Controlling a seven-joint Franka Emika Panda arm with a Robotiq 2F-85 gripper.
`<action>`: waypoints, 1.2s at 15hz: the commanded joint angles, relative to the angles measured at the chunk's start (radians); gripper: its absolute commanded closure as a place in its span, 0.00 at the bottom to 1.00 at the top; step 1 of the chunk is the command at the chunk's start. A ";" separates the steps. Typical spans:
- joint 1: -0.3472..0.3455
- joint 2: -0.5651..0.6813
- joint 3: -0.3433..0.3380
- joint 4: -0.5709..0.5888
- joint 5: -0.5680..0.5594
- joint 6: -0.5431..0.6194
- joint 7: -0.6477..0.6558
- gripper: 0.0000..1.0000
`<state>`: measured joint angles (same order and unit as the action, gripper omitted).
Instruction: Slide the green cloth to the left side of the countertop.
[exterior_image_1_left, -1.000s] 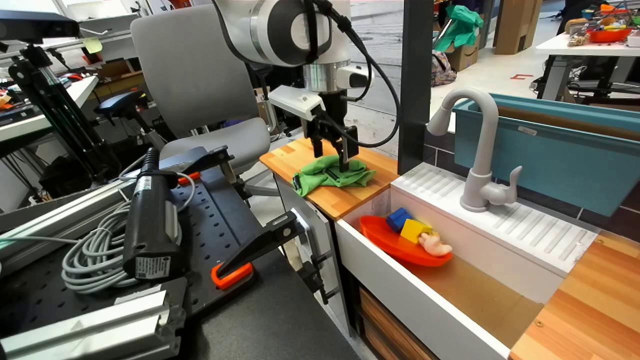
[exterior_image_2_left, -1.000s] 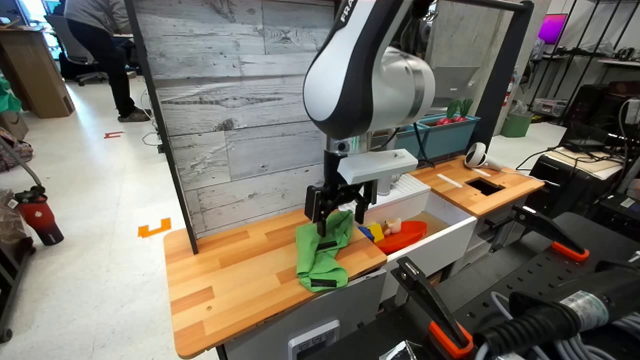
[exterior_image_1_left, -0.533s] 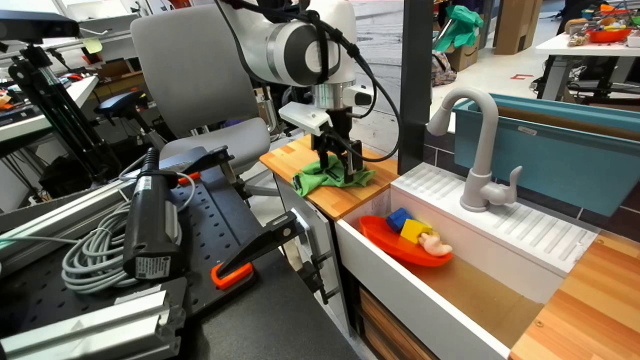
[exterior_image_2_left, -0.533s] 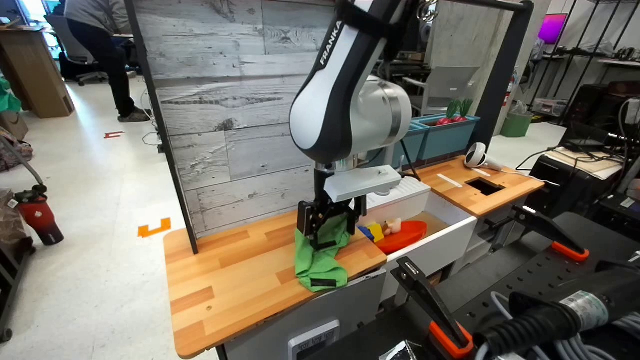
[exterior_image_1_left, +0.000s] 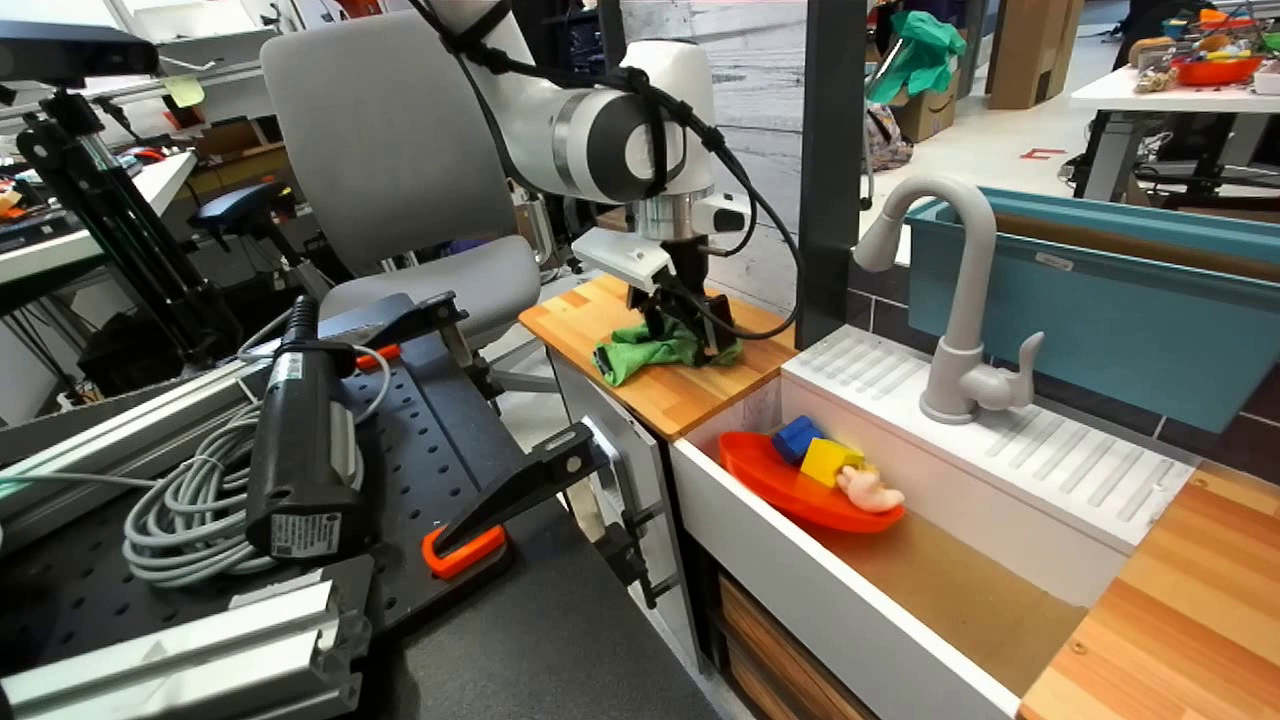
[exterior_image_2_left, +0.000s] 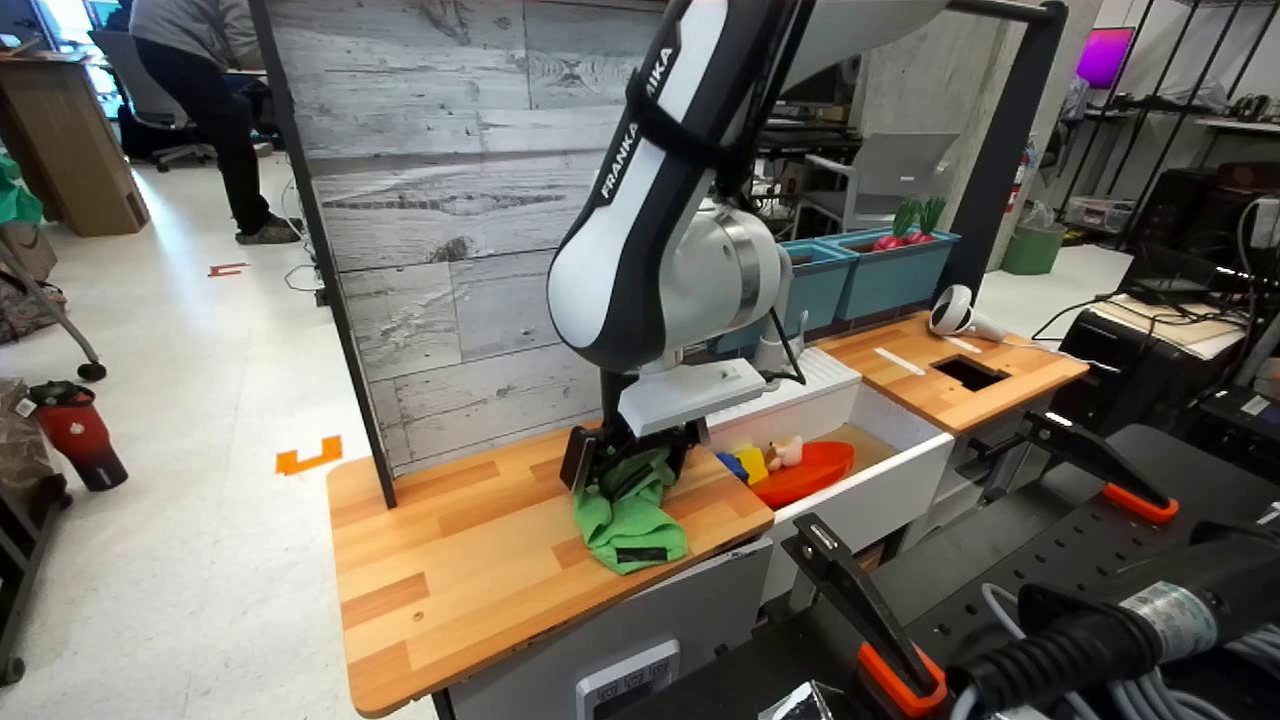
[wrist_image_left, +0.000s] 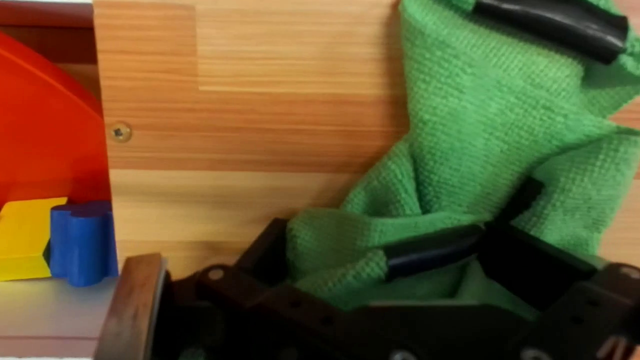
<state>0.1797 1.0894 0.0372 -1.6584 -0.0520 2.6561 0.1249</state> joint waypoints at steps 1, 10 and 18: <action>0.037 0.080 -0.001 0.084 -0.010 -0.008 -0.019 0.00; 0.147 0.111 0.031 0.124 -0.028 -0.022 -0.054 0.00; 0.237 0.135 0.049 0.183 -0.034 -0.061 -0.048 0.00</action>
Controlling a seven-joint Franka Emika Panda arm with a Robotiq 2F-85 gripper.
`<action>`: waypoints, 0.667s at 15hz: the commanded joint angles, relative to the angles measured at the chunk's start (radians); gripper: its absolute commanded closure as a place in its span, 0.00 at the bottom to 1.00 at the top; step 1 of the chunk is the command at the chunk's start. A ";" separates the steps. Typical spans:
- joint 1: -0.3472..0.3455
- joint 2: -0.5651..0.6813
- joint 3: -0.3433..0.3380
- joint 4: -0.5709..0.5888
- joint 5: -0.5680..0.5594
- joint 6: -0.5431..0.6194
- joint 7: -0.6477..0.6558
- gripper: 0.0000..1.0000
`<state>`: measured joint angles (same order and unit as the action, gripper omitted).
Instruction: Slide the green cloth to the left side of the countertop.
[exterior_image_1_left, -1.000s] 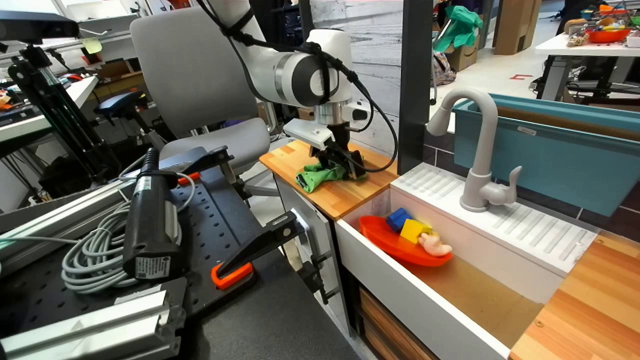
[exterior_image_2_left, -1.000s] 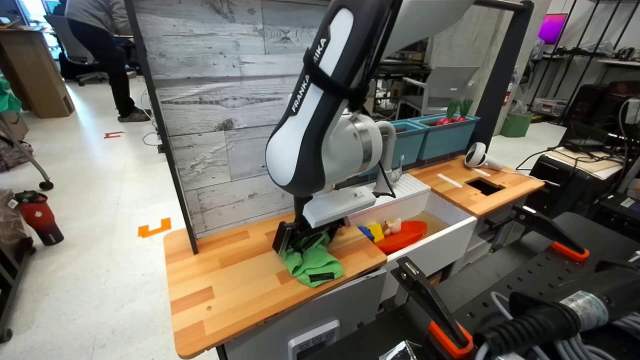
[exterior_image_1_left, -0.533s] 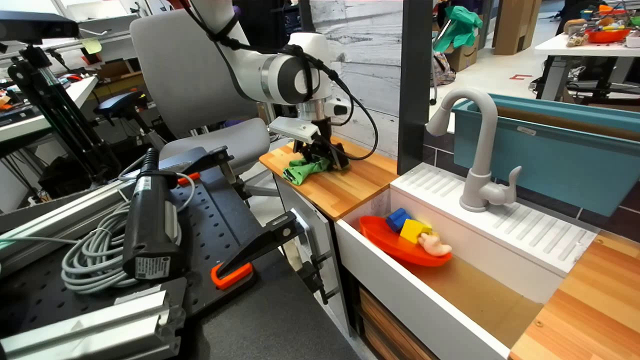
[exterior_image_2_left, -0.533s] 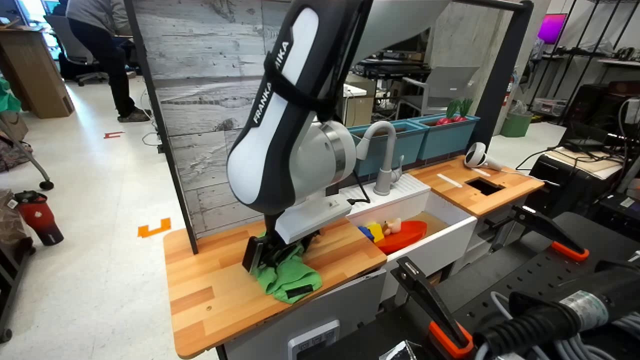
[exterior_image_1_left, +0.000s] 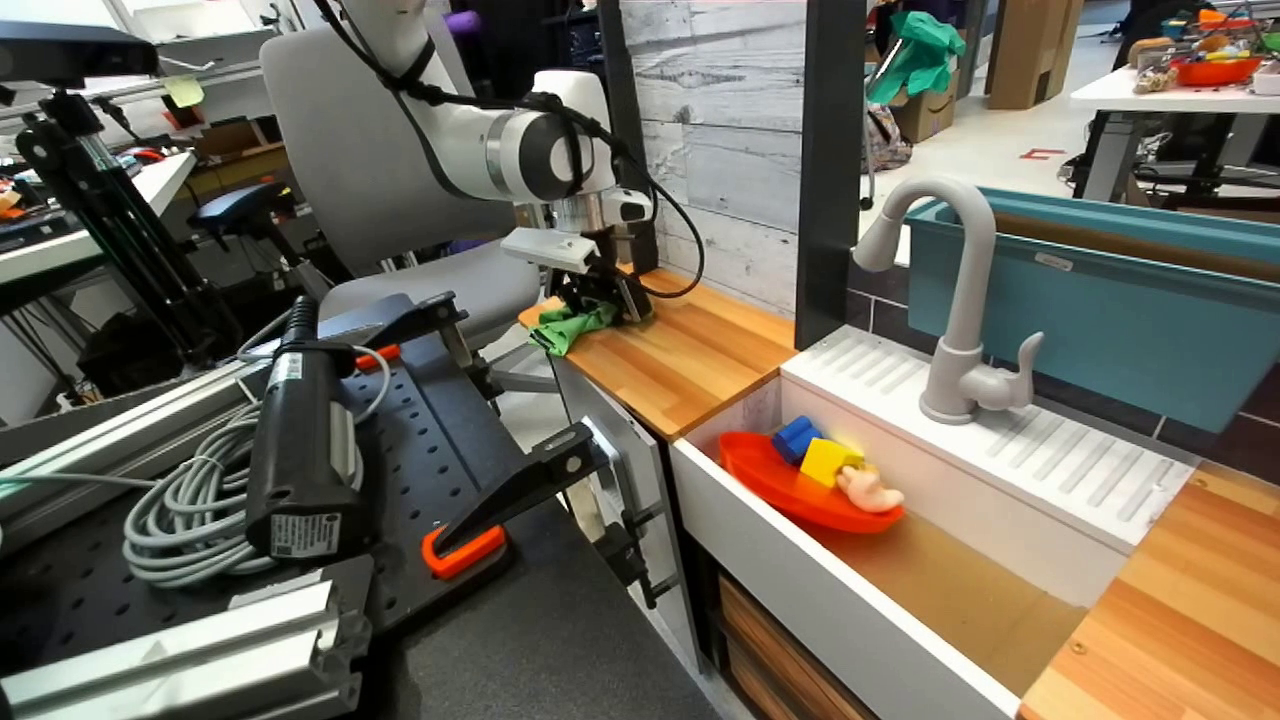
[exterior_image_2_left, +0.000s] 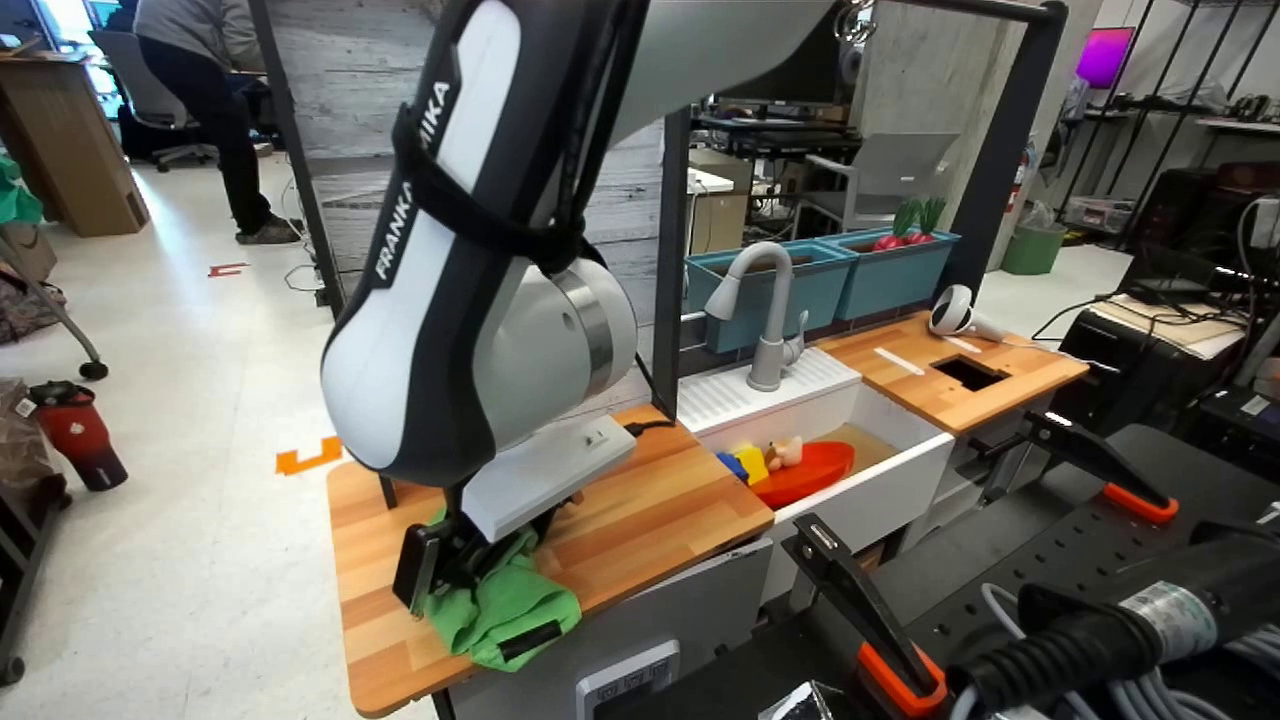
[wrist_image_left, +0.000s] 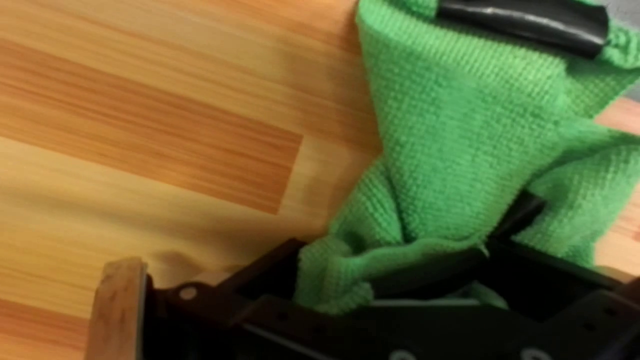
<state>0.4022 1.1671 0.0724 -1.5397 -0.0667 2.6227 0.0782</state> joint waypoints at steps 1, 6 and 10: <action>0.018 0.053 0.017 0.066 -0.018 -0.037 0.000 0.00; 0.021 -0.006 0.051 0.009 -0.007 -0.050 0.000 0.00; 0.022 -0.089 0.073 -0.087 -0.009 -0.007 0.003 0.00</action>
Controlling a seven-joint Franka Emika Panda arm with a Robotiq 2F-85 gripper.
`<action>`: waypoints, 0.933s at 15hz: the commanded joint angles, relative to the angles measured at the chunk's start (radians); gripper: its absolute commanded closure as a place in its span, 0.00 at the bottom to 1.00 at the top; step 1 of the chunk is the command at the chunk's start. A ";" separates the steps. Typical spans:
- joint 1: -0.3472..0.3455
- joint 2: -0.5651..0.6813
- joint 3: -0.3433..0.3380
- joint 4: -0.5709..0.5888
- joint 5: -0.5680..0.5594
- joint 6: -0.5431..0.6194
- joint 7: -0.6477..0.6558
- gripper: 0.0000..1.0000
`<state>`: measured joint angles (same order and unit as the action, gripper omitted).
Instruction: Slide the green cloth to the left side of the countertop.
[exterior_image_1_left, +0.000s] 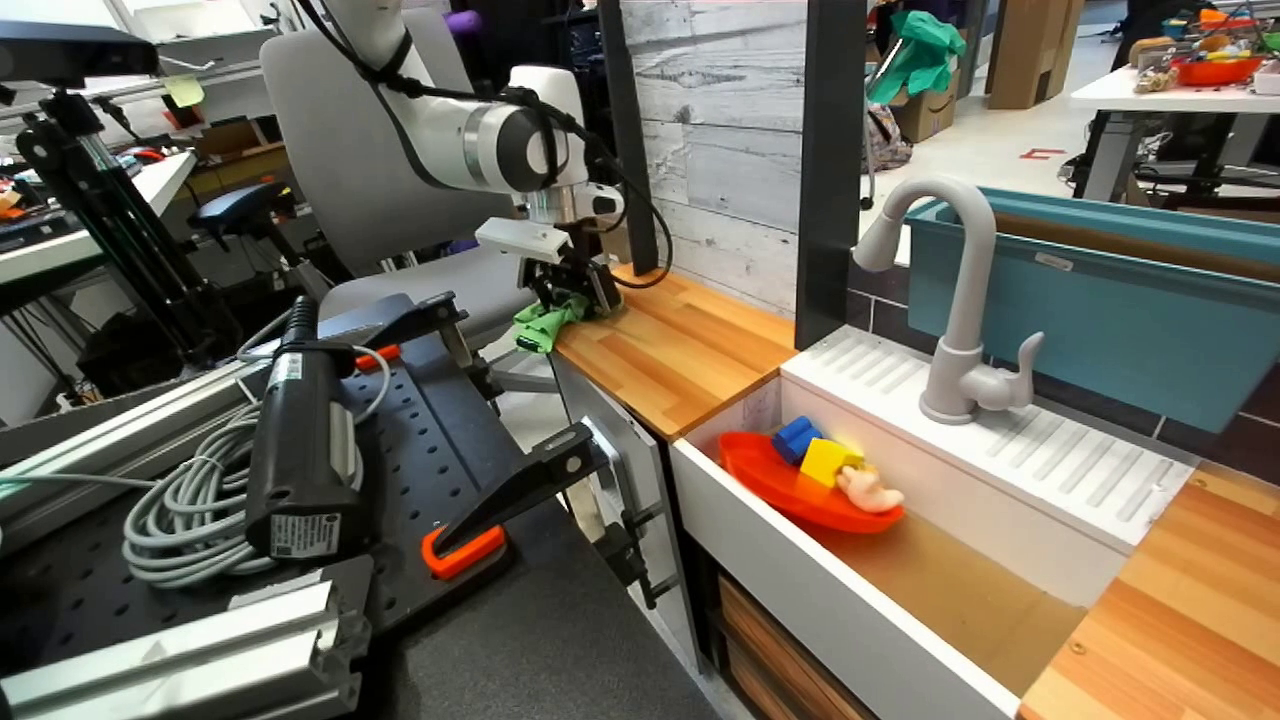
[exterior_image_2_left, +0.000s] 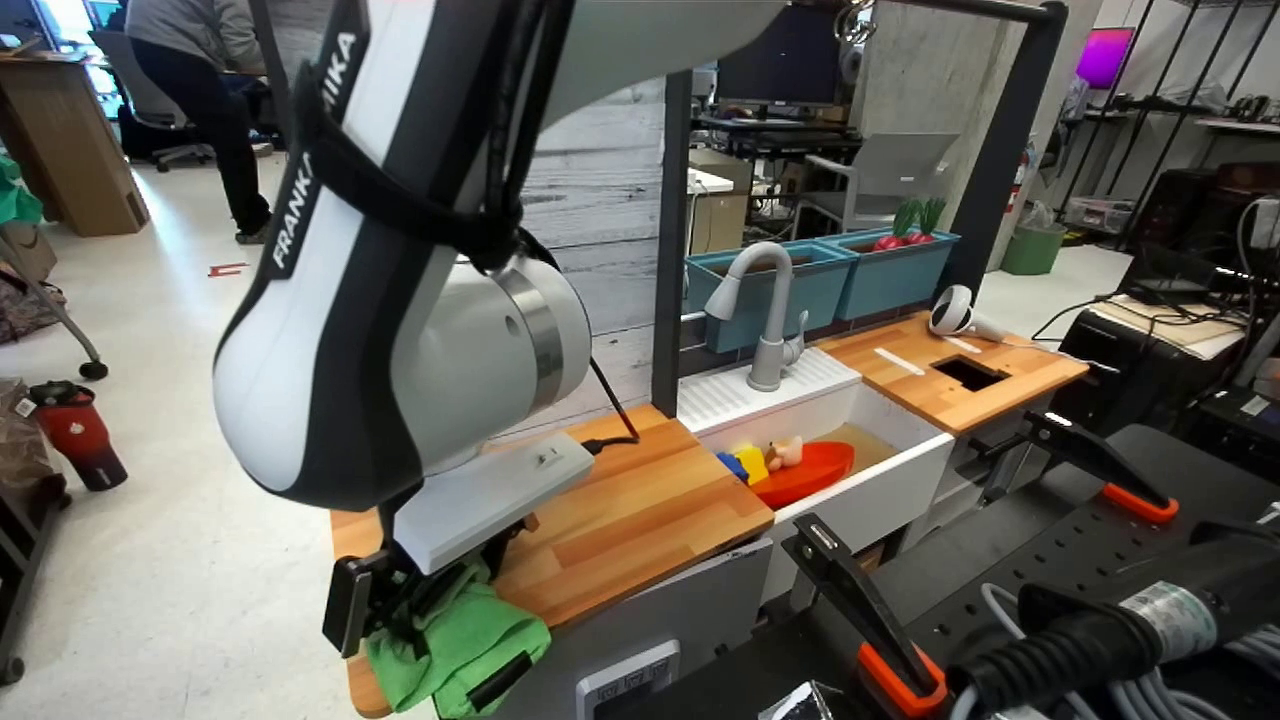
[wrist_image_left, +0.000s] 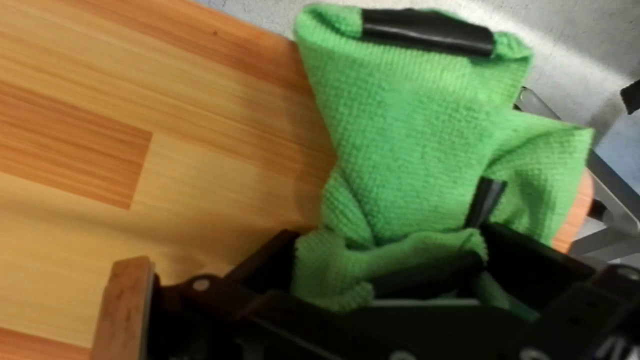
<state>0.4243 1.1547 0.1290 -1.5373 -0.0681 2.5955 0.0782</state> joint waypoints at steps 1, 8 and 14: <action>-0.002 -0.104 0.019 -0.117 -0.006 0.035 0.008 0.00; -0.029 -0.338 0.038 -0.329 0.016 0.166 0.029 0.00; -0.020 -0.373 0.023 -0.339 0.001 0.139 0.023 0.00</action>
